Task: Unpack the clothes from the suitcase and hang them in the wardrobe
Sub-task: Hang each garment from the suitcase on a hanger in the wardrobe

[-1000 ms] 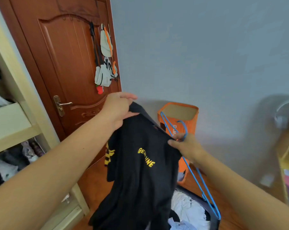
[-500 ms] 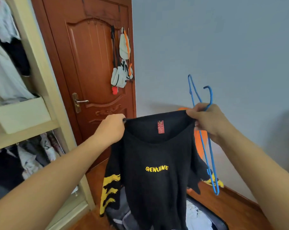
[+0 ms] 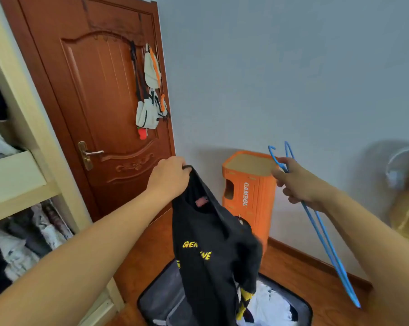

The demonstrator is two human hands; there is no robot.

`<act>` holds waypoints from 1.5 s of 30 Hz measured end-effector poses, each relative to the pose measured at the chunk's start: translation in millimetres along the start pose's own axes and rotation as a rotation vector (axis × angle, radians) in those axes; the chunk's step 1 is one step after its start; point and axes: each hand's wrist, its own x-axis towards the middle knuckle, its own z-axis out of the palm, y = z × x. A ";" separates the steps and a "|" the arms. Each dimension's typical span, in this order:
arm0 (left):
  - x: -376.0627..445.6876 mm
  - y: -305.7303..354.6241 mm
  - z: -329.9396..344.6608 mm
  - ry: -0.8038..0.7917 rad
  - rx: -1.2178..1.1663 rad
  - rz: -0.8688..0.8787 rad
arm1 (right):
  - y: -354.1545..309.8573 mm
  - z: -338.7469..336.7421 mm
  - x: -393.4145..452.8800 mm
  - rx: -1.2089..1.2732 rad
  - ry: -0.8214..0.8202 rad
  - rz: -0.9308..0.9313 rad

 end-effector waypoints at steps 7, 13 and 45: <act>20.6 -13.2 48.3 -0.177 0.181 0.067 | 2.8 -16.1 -45.3 0.132 -0.115 -0.083; 27.7 -18.9 39.6 -0.116 0.232 0.158 | 3.2 -13.1 -67.9 0.014 -0.161 -0.079; 12.2 77.3 -39.7 -0.097 -0.206 0.212 | -38.8 52.4 -29.8 -0.230 0.261 -0.458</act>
